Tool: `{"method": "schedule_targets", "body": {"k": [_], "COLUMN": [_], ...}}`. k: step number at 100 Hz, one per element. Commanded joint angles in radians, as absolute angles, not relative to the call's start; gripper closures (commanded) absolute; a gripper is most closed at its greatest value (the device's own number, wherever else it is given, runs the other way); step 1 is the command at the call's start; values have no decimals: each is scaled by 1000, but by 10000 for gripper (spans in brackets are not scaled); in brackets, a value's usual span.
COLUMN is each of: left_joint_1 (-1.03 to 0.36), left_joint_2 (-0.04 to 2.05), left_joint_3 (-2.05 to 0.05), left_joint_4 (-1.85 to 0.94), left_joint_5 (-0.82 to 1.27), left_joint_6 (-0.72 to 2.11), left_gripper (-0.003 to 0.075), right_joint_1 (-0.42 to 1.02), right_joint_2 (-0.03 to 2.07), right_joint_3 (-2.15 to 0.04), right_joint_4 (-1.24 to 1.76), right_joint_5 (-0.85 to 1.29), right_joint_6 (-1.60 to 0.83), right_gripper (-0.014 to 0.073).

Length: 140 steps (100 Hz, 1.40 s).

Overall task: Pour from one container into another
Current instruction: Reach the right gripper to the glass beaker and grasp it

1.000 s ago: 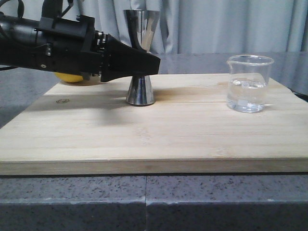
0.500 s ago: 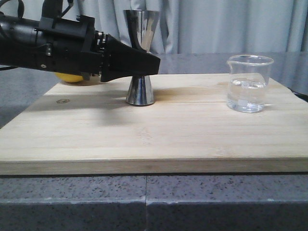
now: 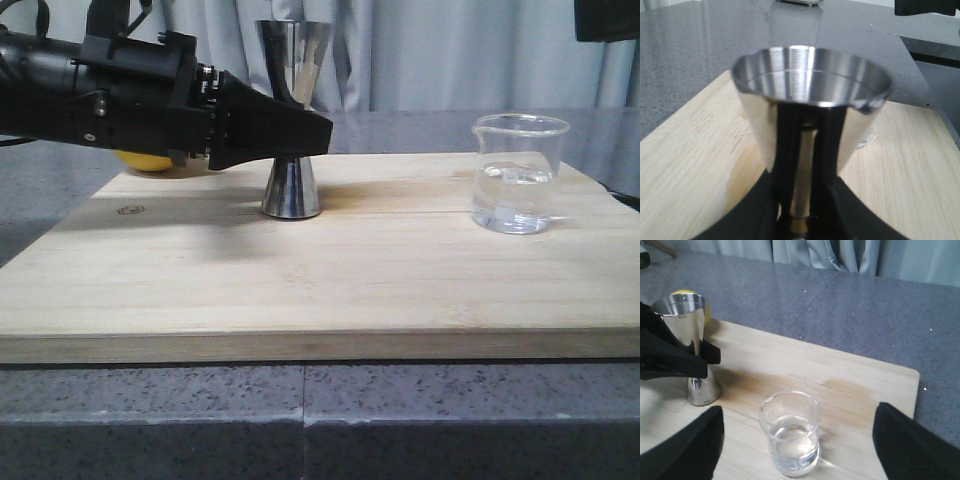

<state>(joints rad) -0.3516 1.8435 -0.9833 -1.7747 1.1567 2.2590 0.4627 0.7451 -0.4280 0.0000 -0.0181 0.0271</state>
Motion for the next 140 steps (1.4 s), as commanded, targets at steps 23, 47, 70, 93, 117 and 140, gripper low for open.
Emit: {"method": "schedule_targets", "body": {"k": [23,47,70,93,117,140], "left_joint_1": [-359,-359,-359,-359,-359,-359], "left_joint_2": [1804,1804,1804,1804,1804,1804], "left_joint_3": [-1009,-1009,-1009,-1009,-1009,-1009], "left_joint_4": [-1850,-1850,-1850,-1850,-1850,-1850], "left_joint_5": [1257,1257,1257,1257,1257,1257], "left_joint_6": [2264,2264,2264,2264,2264,2264], "left_gripper": [659,659,659,659,659,659], "right_joint_1": [466,466,466,466,466,466], "right_joint_2": [795,934,1078,1208,1292,1356], "right_joint_3": [-268,-233,-232,-232,-232,-234], "right_joint_4": [-109,-143,-97,-95,-63,-36], "right_joint_5": [-520,-671,-818,-931,-994,-1043], "right_joint_6": [62,62,62,62,62,62], "right_gripper": [40,40,40,40,40,41]}}
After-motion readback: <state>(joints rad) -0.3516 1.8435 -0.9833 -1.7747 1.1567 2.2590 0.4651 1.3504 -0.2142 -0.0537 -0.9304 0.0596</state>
